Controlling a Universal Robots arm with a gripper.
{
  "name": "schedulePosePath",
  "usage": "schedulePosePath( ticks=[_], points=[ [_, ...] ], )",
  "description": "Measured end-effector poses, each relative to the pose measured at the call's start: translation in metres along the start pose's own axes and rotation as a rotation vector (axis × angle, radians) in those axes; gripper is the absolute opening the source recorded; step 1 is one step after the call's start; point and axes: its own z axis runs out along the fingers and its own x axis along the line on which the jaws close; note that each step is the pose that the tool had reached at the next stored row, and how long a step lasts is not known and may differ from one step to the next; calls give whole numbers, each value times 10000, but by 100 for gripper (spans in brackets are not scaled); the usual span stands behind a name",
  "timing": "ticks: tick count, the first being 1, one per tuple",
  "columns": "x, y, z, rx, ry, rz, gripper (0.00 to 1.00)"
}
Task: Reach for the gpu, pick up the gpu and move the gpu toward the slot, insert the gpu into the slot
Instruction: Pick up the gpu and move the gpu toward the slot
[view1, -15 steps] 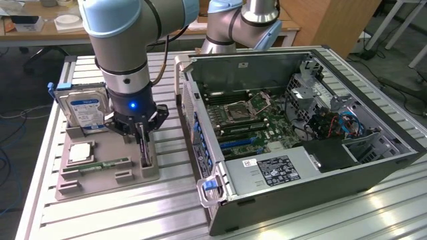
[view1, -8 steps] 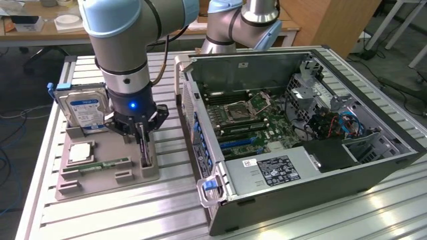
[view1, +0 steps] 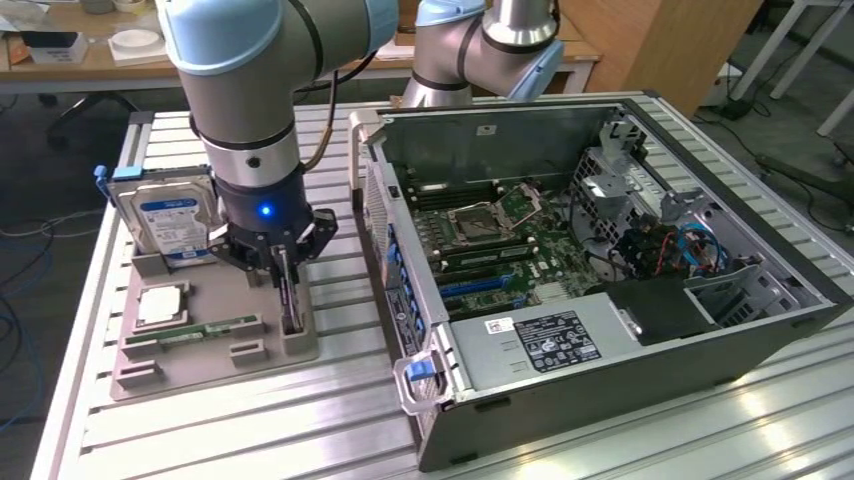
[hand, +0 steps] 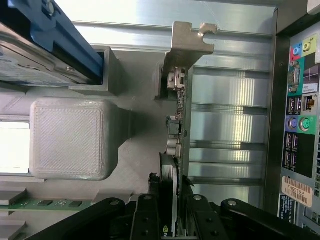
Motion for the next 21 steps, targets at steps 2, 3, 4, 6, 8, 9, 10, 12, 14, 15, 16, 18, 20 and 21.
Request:
schedulePosePath(
  ticks=[2, 3, 4, 6, 8, 9, 10, 12, 14, 15, 16, 18, 20, 21],
  points=[
    [0, 1, -42, -12, -2, 1, 26],
    [-1, 3, -86, -14, -2, 2, 26],
    [-2, 4, -120, -16, 0, 1, 26],
    [-3, 4, -123, -24, -3, 0, 26],
    [-3, 4, -124, -27, -2, 1, 26],
    [-3, 4, -124, -27, -1, 1, 26],
    [-2, 3, -116, -27, 0, 1, 26],
    [-2, 1, -79, -27, -1, 0, 26],
    [-1, 0, -43, -27, -1, 0, 26],
    [-1, -1, -31, -27, -1, 0, 26],
    [0, -1, -24, -28, -1, 0, 26],
    [0, -2, -20, -26, 1, 0, 26],
    [0, -1, -20, -26, 1, 0, 26],
    [0, -1, -18, -26, 0, 0, 26]
  ],
)
